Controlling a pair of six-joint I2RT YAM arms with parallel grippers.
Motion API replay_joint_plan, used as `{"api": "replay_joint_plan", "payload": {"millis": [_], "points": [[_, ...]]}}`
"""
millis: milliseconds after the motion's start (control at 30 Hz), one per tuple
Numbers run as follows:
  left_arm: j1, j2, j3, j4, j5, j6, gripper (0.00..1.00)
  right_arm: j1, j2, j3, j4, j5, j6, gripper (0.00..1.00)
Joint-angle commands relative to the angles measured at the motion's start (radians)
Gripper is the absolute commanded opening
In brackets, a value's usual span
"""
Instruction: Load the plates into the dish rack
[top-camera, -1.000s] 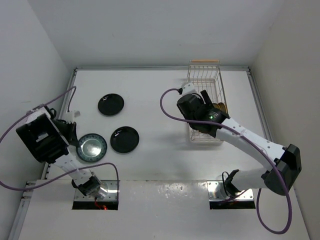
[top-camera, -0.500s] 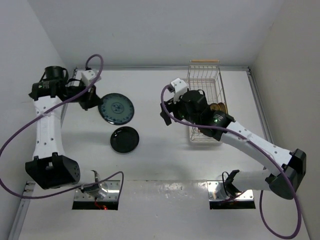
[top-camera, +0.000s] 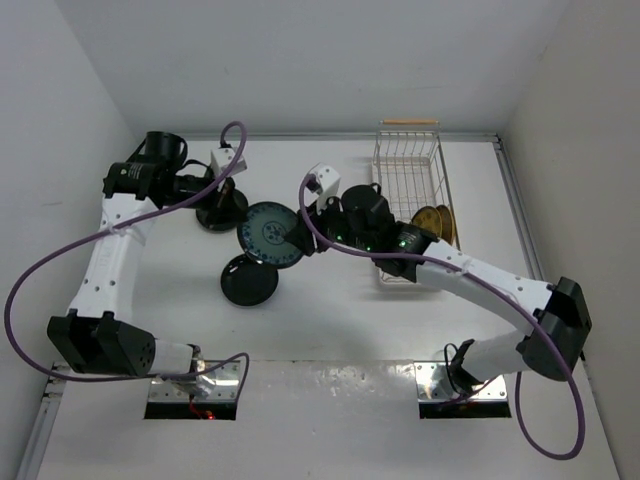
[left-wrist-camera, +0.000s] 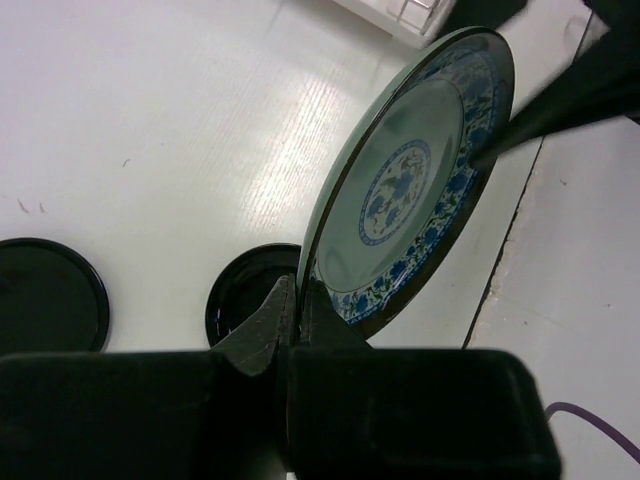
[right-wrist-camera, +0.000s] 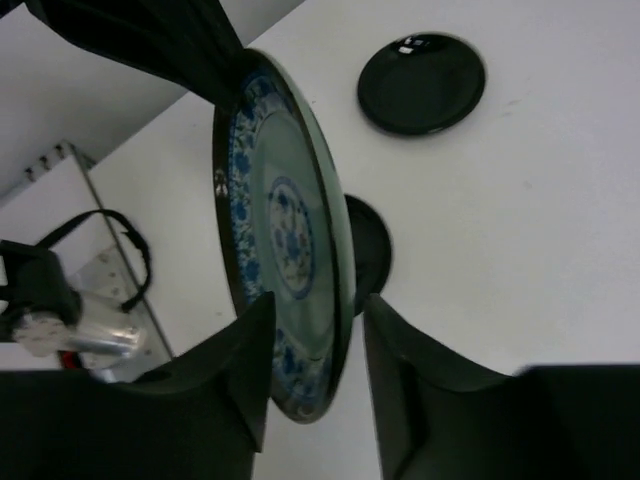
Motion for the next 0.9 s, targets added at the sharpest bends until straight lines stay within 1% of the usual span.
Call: {"api": "replay_joint_plan", "payload": {"millis": [0,33,67,100,133,167,200,233,267,300,333,367,433,467,533,567,633,667,700,733,767,800,867], "points": [[-0.008,-0.044,0.009,0.024,0.041,-0.017,0.0,0.022,0.005,-0.001,0.073,-0.01,0.054,0.36],[-0.008,-0.044,0.009,0.024,0.041,-0.017,0.0,0.019,0.008,0.003,0.064,0.039,0.07,0.23],[-0.008,-0.044,0.009,0.035,0.02,-0.031,0.0,0.021,0.006,0.002,0.058,0.061,0.085,0.02],[-0.008,-0.044,0.009,0.05,-0.001,-0.049,0.0,0.021,-0.007,-0.003,0.059,0.073,0.093,0.0],[-0.008,-0.053,-0.003,0.09,-0.061,-0.103,0.23,0.021,-0.024,-0.024,0.068,0.17,0.096,0.0],[-0.008,-0.053,-0.018,0.11,-0.095,-0.128,0.44,0.021,-0.046,-0.029,0.068,0.205,0.102,0.0],[-0.008,-0.053,-0.018,0.128,-0.133,-0.152,0.64,0.021,-0.059,-0.042,0.07,0.238,0.108,0.0],[-0.008,-0.053,-0.043,0.17,-0.213,-0.204,0.77,0.024,-0.082,-0.046,0.052,0.368,0.108,0.0],[-0.008,-0.062,-0.043,0.191,-0.256,-0.232,0.8,0.019,-0.105,-0.047,0.039,0.416,0.081,0.0],[0.002,-0.062,-0.056,0.214,-0.299,-0.261,0.82,0.021,-0.116,-0.046,-0.009,0.524,0.073,0.0],[0.024,-0.062,-0.066,0.262,-0.343,-0.324,0.83,0.021,-0.151,-0.043,-0.03,0.646,0.062,0.0],[0.037,-0.075,-0.082,0.285,-0.436,-0.353,0.84,0.019,-0.161,-0.041,-0.045,0.774,0.008,0.0],[0.07,-0.085,-0.098,0.32,-0.521,-0.417,0.87,0.016,-0.197,-0.043,-0.074,0.916,-0.042,0.0],[0.099,-0.085,-0.107,0.332,-0.59,-0.433,0.87,0.016,-0.205,-0.055,-0.076,1.125,-0.153,0.0],[0.123,-0.085,-0.107,0.343,-0.626,-0.453,0.87,0.007,-0.224,-0.07,-0.038,1.238,-0.258,0.0],[0.143,-0.085,-0.118,0.343,-0.626,-0.453,0.87,-0.021,-0.237,-0.095,-0.03,1.319,-0.275,0.0],[0.156,-0.085,-0.129,0.343,-0.599,-0.453,0.87,-0.05,-0.259,-0.109,-0.068,1.326,-0.251,0.0],[0.156,-0.085,-0.139,0.343,-0.583,-0.453,0.87,-0.103,-0.265,-0.11,-0.19,1.316,-0.184,0.0],[0.165,-0.085,-0.139,0.352,-0.56,-0.453,0.87,-0.123,-0.268,-0.096,-0.236,1.287,-0.145,0.0],[0.165,-0.085,-0.139,0.353,-0.56,-0.453,0.87,-0.165,-0.265,-0.093,-0.282,1.251,-0.043,0.0],[0.165,-0.085,-0.139,0.353,-0.551,-0.453,0.87,-0.179,-0.264,-0.09,-0.388,1.233,-0.012,0.0],[0.165,-0.085,-0.139,0.353,-0.551,-0.453,0.87,-0.224,-0.25,-0.092,-0.41,1.178,0.007,0.0],[0.165,-0.085,-0.139,0.353,-0.551,-0.453,0.87,-0.246,-0.239,-0.102,-0.427,1.139,0.045,0.0]]}}
